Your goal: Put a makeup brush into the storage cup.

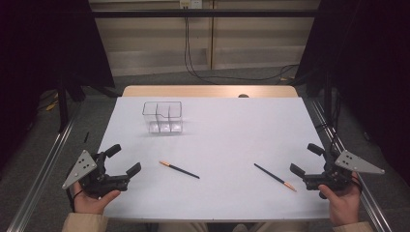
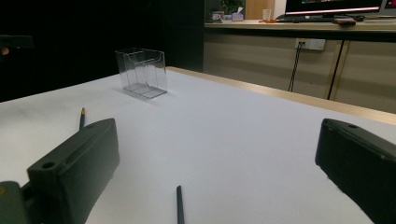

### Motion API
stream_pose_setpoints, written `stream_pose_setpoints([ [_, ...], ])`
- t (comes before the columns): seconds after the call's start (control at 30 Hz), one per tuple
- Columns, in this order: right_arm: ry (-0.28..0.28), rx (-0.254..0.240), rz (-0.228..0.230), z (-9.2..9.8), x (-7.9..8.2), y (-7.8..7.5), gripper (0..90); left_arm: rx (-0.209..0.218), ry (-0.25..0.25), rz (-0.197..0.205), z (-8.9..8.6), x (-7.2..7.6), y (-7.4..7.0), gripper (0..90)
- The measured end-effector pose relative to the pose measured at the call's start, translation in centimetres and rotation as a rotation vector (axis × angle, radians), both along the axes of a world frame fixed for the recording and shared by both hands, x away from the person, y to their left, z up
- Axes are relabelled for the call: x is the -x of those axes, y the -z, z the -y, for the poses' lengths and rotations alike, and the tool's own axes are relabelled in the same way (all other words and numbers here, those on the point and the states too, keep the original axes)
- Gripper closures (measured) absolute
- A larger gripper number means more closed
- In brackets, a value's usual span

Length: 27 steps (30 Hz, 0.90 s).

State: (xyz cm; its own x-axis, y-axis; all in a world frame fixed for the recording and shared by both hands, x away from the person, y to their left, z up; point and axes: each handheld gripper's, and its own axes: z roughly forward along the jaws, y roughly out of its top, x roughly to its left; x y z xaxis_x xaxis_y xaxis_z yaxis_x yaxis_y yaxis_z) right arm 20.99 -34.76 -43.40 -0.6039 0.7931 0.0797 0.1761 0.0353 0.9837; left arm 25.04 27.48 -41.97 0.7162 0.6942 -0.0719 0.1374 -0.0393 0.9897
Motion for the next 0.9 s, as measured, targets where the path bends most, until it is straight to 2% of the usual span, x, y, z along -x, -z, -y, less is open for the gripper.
stream_pose_setpoints([
  [0.2, 0.004, 0.003, 0.000, 0.1, 0.0, 0.0, 0.0, -0.007, 0.011, 0.005, 0.4, -0.2, -0.3, 4.4],
  [0.3, 0.001, 0.002, -0.002, 0.2, 0.0, 0.0, 0.0, 0.003, 0.019, 0.005, 0.8, -0.4, -0.4, 4.4],
  [0.9, -0.015, 0.013, 0.003, 0.0, 0.2, 0.0, 0.0, -0.013, 0.075, 0.018, 3.7, -2.4, -0.9, 4.4],
])
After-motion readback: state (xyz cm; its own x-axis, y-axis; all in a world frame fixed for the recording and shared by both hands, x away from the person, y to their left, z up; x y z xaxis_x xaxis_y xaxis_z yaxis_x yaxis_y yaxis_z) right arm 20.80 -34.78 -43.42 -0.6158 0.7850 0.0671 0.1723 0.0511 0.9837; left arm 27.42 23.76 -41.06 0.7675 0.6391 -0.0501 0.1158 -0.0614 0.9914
